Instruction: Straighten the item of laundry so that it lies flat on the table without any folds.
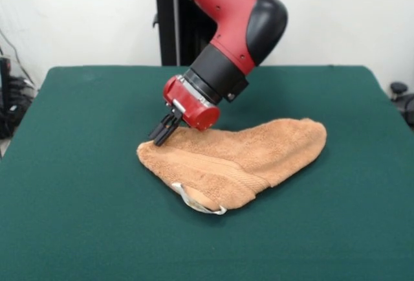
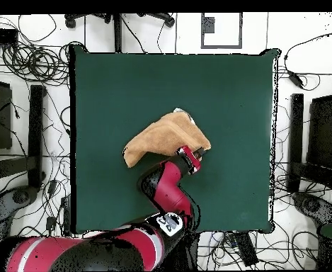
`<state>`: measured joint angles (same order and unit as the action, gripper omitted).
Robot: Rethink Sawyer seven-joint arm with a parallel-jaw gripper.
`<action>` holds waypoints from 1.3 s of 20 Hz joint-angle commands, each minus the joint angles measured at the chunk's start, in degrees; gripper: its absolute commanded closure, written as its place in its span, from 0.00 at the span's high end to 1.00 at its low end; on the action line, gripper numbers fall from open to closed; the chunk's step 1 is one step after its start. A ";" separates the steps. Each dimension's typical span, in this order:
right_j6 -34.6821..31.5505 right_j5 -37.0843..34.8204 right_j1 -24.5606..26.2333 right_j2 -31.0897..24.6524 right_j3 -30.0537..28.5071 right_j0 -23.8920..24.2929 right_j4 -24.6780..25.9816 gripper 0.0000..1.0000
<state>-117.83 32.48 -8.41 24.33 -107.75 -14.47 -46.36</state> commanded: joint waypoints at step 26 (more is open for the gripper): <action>-2.17 -41.33 4.60 15.60 11.02 -16.09 -8.10 0.00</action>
<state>-117.83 9.94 -8.63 34.74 -105.55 -26.43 -55.42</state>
